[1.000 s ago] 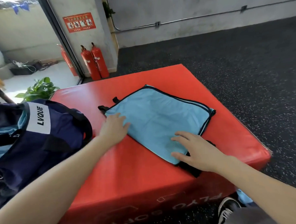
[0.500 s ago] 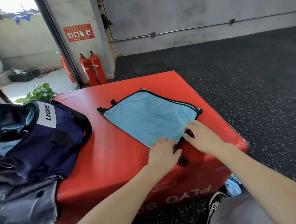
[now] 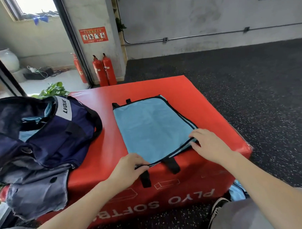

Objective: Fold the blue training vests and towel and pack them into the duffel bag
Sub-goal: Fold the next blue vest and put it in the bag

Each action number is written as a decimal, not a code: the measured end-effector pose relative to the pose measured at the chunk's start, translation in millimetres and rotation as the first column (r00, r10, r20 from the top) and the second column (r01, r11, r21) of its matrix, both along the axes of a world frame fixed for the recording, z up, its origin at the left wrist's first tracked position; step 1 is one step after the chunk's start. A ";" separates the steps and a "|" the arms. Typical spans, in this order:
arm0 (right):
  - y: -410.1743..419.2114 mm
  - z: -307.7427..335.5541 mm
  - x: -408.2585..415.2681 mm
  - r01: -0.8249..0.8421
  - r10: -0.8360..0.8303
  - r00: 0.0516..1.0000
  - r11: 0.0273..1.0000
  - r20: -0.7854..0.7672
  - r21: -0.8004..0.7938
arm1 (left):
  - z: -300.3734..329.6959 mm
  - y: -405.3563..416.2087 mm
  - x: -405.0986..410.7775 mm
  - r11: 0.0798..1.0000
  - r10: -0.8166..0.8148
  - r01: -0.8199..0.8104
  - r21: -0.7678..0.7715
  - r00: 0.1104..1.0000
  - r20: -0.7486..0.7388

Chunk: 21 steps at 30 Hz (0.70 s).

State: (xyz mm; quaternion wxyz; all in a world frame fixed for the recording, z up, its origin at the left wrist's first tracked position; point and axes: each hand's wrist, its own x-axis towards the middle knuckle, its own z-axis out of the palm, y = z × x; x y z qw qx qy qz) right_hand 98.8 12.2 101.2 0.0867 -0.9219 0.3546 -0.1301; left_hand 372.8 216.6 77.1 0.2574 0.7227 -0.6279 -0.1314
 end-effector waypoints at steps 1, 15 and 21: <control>2.7 -1.9 0.2 -0.039 0.038 0.999 0.998 -0.019 -0.046 | -2.3 14.5 12.5 0.999 0.033 -0.033 -0.011 0.999 -0.005; 36.3 -20.6 -0.4 -0.211 0.212 0.975 0.977 -0.070 0.019 | -12.3 76.4 41.8 0.968 0.235 -0.234 -0.090 0.972 0.005; 47.0 -28.1 0.5 -0.215 0.216 0.976 0.976 0.022 -0.042 | -8.0 74.8 39.1 0.974 0.213 -0.207 -0.088 0.975 0.058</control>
